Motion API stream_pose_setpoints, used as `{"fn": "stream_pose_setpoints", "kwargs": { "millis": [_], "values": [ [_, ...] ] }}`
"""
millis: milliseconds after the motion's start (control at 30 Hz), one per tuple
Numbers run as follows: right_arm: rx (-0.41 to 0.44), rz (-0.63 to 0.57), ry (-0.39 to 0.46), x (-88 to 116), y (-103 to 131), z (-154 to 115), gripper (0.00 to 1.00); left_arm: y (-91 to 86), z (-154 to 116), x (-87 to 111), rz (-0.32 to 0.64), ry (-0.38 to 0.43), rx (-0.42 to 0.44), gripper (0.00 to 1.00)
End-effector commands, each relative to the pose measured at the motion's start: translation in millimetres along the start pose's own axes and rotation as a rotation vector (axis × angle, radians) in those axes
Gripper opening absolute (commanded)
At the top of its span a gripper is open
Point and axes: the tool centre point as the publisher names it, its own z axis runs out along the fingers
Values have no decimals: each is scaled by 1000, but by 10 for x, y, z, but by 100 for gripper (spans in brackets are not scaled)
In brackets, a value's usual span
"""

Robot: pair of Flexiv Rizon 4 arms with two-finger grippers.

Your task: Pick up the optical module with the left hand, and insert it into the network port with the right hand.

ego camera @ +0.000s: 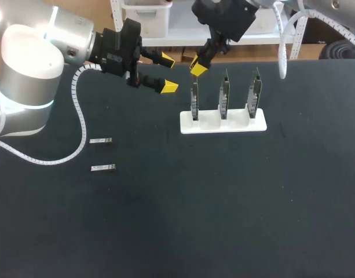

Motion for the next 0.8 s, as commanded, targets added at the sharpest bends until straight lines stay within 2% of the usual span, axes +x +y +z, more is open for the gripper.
{"fn": "stream_pose_setpoints", "kwargs": {
  "millis": [33, 367, 533, 800],
  "values": [
    [-1, -1, -15, 12, 1, 12, 100, 6, 7, -6, -2, 4, 0, 100],
    [22, 10, -128, 19, 32, -120, 100, 6, 7, -6, -2, 4, 0, 100],
    [47, 42, -230, 138, 61, -252, 100, 6, 7, -6, -2, 4, 0, 100],
    [48, 37, -275, 187, 83, -274, 100, 6, 7, -6, -2, 4, 0, 100]
  ]
}}
